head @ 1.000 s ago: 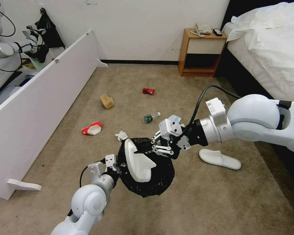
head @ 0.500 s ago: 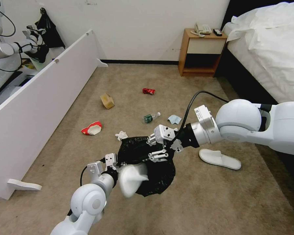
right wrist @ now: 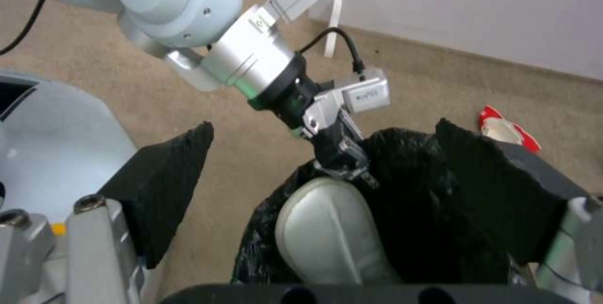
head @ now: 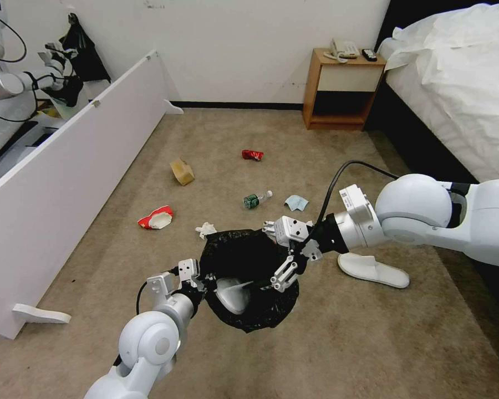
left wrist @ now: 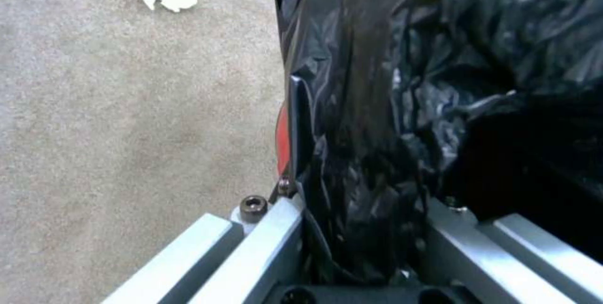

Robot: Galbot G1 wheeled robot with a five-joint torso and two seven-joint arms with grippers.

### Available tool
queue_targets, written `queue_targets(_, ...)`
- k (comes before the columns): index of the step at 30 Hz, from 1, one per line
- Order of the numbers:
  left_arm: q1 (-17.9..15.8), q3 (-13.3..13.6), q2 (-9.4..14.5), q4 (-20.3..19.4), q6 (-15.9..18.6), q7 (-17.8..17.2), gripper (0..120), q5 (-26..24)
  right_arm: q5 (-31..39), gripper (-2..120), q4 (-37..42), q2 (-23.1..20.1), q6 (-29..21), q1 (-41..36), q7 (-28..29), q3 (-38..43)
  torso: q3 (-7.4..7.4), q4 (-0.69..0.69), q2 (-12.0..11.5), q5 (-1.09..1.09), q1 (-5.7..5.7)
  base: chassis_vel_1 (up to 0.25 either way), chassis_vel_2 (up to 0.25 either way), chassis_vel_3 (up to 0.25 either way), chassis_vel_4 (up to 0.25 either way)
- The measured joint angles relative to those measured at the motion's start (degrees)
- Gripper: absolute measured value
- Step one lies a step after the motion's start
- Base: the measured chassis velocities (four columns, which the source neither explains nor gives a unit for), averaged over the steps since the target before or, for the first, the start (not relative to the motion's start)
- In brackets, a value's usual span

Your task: Pick up the trash bin, then pick up the garbage from the floor and place it into the trash bin.

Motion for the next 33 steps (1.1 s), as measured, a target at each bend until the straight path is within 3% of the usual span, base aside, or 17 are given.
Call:
queue_targets(6,0.2,0.0,0.0,-0.1,0.0,0.0,0,0.0,0.1,92,0.5,0.8,0.0,0.9,0.0,-0.4,0.0,0.01,0.0,0.0,0.0,0.0,0.0,0.0,0.0)
queue_targets(11,0.7,-0.1,-0.5,0.2,0.0,-0.1,0,0.4,0.4,92,1.0,4.5,0.0,4.7,-0.3,-2.5,0.0,0.0,0.0,0.0,0.0,0.0,0.0,0.0,0.0)
queue_targets(19,1.6,-0.5,-0.8,0.7,-0.1,-0.2,0,2.4,-1.9,92,0.4,14.2,0.1,14.0,-1.0,-10.1,0.0,0.01,0.0,0.0,0.0,0.0,0.0,0.0,0.0)
queue_targets(26,1.4,-0.7,-0.5,1.2,-0.2,-0.6,0,4.0,-5.1,92,-0.3,22.7,0.0,17.4,0.6,-13.9,0.0,-0.02,0.0,0.02,0.0,0.0,0.0,0.0,0.0)
queue_targets(29,1.4,-0.9,-0.4,1.4,0.1,-0.5,0,6.4,-6.7,92,-0.4,28.4,-0.3,18.4,4.1,-15.9,0.0,0.01,0.0,0.01,0.0,0.0,0.0,0.0,0.0)
queue_targets(33,1.4,-1.3,-0.7,1.5,0.1,-0.1,0,8.5,-7.5,95,-0.1,32.7,-0.8,19.2,8.8,-18.3,-0.01,0.0,0.0,0.01,0.0,0.0,0.0,0.0,0.0)
